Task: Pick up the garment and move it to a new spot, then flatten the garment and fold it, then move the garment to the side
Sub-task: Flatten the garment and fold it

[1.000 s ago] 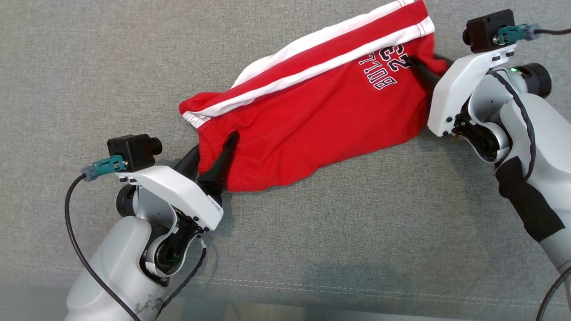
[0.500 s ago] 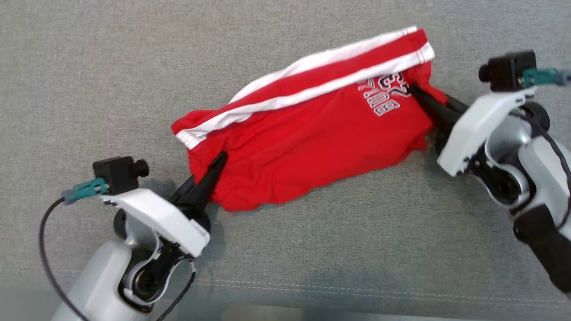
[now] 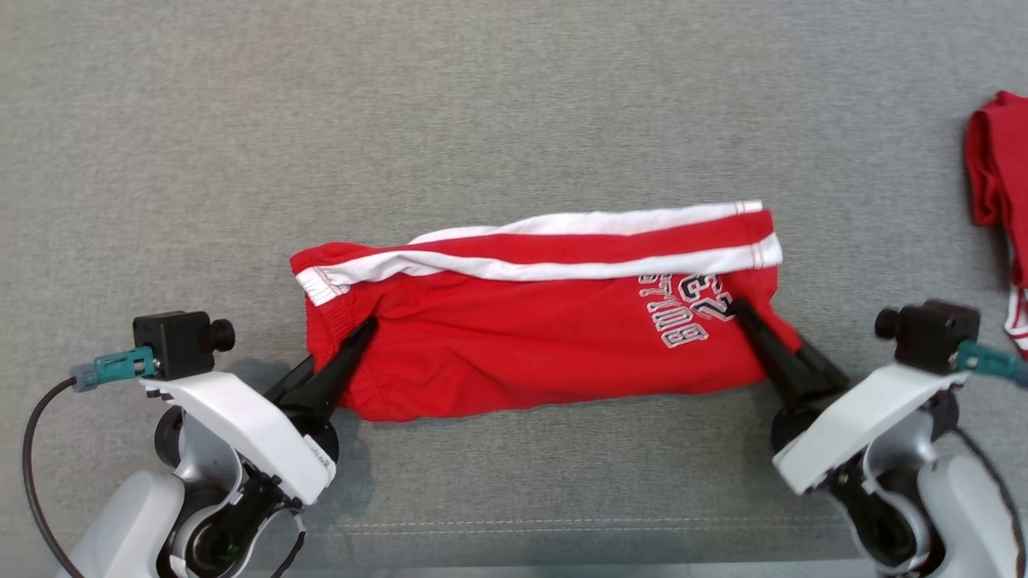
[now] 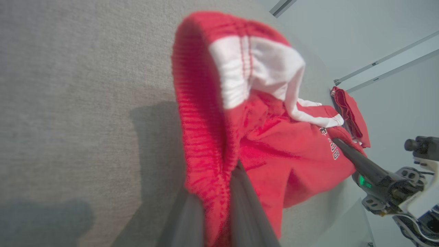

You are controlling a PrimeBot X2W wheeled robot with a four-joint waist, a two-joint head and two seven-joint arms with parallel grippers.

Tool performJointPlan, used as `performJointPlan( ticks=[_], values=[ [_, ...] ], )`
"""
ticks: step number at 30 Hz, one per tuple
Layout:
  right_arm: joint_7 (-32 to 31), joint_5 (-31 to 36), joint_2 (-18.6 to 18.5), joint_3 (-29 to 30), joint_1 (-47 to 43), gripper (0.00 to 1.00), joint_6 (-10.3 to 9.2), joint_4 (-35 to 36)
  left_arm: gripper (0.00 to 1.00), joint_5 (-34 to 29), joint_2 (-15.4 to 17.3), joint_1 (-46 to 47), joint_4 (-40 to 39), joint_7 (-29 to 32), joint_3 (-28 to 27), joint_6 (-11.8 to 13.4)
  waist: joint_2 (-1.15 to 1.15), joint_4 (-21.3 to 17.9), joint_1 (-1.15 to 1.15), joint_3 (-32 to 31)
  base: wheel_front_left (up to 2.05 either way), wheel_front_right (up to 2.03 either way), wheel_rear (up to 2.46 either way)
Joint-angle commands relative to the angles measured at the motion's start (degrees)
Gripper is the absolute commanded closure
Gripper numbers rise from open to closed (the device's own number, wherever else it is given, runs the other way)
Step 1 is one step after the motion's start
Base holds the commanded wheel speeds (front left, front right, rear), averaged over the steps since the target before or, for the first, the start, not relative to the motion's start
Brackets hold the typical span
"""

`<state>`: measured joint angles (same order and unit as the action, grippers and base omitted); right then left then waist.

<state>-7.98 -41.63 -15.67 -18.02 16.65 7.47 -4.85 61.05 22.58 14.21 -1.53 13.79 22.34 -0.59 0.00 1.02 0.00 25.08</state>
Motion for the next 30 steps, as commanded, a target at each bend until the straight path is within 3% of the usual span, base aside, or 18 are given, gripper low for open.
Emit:
performJointPlan(
  ticks=[1, 5, 9, 10, 11, 12, 13, 22, 30],
  values=[
    [0.39, 1.49, 1.75, 0.30, -2.79, 1.00, 0.02, 2.80, 1.00, 0.55, 2.33, -0.45, -1.73, 0.49, -2.46, 0.65, 0.00, -1.33, 0.00, -0.32, 0.00, 0.00, 0.00],
    [0.22, 3.22, 6.31, 2.10, -6.49, 1.00, 0.02, 5.11, 1.00, 0.72, 3.66, -1.06, -2.42, 1.52, -2.93, 1.47, 0.00, -2.90, 0.00, -0.70, 0.00, 0.00, 0.00],
    [1.12, 5.57, 7.98, 2.97, -7.34, 1.00, 0.02, 5.12, 1.00, 0.25, 4.60, -1.01, -2.57, 2.60, -2.82, 2.52, 0.00, -3.79, 0.00, -0.82, 0.00, 0.00, 0.00],
    [1.50, 5.72, 8.40, 3.05, -7.21, 0.53, 0.02, 4.70, 1.00, 0.20, 4.67, -0.90, -2.42, 2.80, -2.75, 2.67, 0.00, -3.98, 0.00, -0.89, 0.00, 0.00, 0.00],
    [1.85, 5.94, 8.59, 2.94, -6.96, 0.00, 0.02, 4.18, 0.85, 0.09, 4.70, -0.74, -2.19, 2.87, -2.72, 2.85, 0.00, -4.11, 0.00, -0.98, 0.00, 0.00, 0.00],
    [2.38, 6.68, 8.53, 2.90, -6.62, 0.00, 0.02, 3.56, 0.18, -0.01, 4.66, -0.59, -1.96, 2.83, -2.76, 3.04, 0.00, -4.24, 0.00, -1.01, 0.00, 0.00, 0.00],
    [2.94, 7.29, 8.48, 2.84, -6.27, 0.00, 0.02, 2.84, 0.00, -0.30, 4.59, -0.41, -1.69, 2.49, -2.86, 3.27, 0.00, -4.33, 0.00, -1.08, 0.00, 0.00, 0.00],
    [9.92, 11.51, 7.46, 3.64, -5.53, 0.00, 0.02, -1.74, 0.00, -4.08, 4.02, -0.21, 1.04, -1.86, -3.12, 4.92, 0.00, -3.52, 0.00, -2.92, 0.00, 0.00, 0.00],
    [15.50, 15.98, 6.49, 6.46, -6.76, 0.00, 0.02, -2.77, 0.00, -13.09, 4.73, -1.77, 1.51, -9.83, -4.12, 12.09, 0.00, -1.73, 0.00, -6.77, 0.00, 0.00, 0.00]
  ],
)
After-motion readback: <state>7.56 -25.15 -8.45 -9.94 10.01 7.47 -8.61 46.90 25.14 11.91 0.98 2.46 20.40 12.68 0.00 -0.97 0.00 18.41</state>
